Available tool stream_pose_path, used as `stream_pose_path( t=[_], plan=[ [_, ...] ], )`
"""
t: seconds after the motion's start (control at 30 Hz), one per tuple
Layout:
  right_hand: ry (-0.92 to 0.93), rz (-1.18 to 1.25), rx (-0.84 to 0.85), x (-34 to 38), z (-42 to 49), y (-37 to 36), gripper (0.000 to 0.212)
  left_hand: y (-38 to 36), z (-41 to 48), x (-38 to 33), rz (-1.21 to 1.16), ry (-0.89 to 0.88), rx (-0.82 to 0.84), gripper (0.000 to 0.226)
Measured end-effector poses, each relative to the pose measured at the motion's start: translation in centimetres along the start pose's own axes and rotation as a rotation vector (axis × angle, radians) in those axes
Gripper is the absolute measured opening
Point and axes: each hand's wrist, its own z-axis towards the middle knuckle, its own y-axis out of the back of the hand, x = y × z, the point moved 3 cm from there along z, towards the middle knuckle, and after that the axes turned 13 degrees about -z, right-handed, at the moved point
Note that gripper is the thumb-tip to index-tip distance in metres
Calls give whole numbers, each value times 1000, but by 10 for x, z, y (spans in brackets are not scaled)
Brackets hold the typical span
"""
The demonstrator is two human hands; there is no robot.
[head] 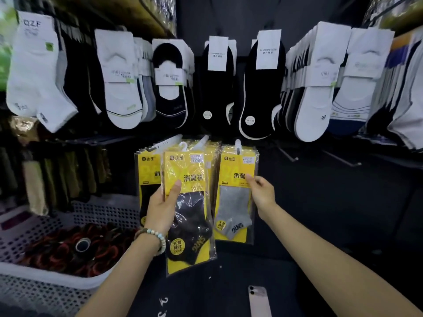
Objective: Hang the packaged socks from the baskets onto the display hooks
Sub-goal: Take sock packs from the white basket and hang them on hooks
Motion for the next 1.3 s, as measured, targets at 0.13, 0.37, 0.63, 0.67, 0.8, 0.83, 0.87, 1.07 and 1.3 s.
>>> stream_pose_path(
  t=[0.13, 0.37, 0.63, 0.67, 0.8, 0.83, 0.87, 1.07, 1.3],
  plan=[
    [-112, -84, -120, -17, 3, 10, 25, -2, -6, -1, -8, 2, 25, 4],
    [-149, -3, -1, -18, -34, 33, 24, -13, -23, -3, -34, 46, 35, 3],
    [89, 84, 228, 28, -103, 23, 24, -53, -50, -4, -17, 71, 85, 12],
    [82, 127, 217, 28, -106, 24, 25, -56, -52, -4, -11, 65, 70, 14],
    [67, 194, 213, 28, -109, 31, 26, -60, -56, -6, 8, 46, 66, 17],
    [61, 197, 215, 27, -108, 33, 25, -59, -57, -7, 5, 54, 70, 13],
    [54, 199, 215, 25, -107, 35, 24, -57, -56, -7, -4, 66, 70, 9],
    [91, 93, 194, 23, -87, 50, 14, -33, -37, -13, 60, 51, 18, 14],
    [208, -11, 112, 40, -47, 43, 13, -6, -13, -28, 162, -61, -56, 32]
  ],
)
